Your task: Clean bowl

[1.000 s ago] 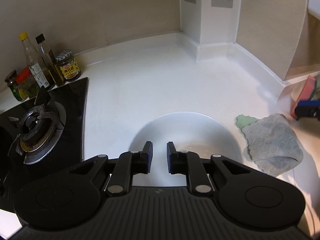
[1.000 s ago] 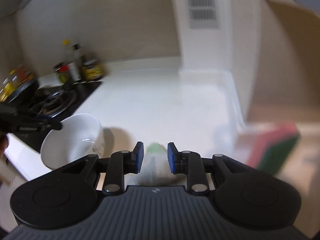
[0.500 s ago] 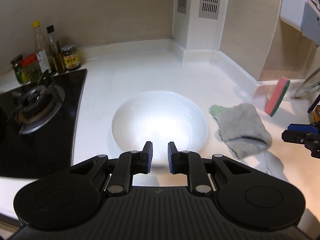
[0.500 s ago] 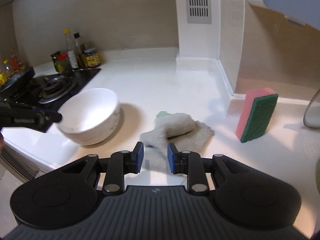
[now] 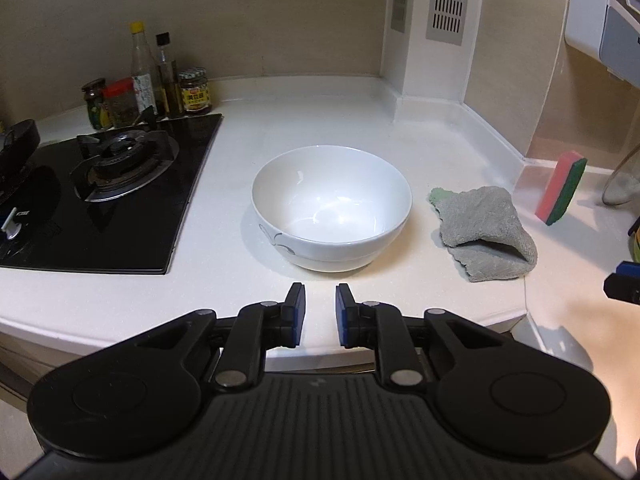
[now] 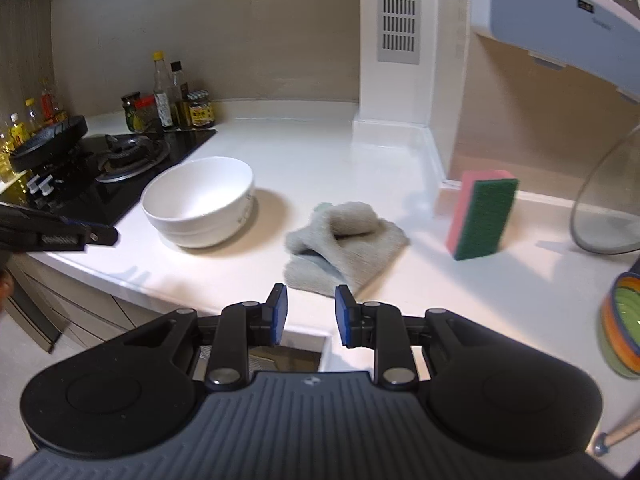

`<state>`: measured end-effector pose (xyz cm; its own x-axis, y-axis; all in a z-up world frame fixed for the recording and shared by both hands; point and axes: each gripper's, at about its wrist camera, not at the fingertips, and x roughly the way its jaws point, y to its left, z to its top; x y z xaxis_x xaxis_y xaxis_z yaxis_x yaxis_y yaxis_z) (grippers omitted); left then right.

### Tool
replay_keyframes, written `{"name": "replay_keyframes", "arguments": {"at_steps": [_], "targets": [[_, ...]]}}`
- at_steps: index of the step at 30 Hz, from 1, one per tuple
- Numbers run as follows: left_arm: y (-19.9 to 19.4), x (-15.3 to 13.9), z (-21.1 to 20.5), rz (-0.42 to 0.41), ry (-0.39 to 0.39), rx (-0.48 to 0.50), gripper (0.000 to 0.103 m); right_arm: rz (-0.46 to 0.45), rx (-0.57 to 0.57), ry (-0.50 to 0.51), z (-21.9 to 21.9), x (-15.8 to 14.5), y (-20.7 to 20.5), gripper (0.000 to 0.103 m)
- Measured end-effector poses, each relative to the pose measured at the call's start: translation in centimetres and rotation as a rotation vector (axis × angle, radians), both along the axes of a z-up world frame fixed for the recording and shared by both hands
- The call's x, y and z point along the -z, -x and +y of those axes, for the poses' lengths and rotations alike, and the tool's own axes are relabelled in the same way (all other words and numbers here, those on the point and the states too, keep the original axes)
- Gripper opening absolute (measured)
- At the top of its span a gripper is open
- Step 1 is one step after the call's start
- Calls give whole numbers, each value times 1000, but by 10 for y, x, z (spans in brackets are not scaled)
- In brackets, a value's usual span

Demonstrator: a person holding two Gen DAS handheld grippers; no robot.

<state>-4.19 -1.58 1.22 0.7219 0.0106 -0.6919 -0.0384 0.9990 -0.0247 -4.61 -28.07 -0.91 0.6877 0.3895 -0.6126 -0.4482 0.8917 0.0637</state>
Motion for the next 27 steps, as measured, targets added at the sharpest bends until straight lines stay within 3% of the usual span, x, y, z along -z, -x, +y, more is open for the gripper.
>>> {"name": "replay_keyframes", "arguments": {"at_steps": [14,27], "targets": [[28,-9,-12,-34,-11,-14,21,-59,-15,15,-6,-4,29,22],[34,-13,-20,-55,-19,-23,21,-50,-5,-3,1,0,37,22]]}}
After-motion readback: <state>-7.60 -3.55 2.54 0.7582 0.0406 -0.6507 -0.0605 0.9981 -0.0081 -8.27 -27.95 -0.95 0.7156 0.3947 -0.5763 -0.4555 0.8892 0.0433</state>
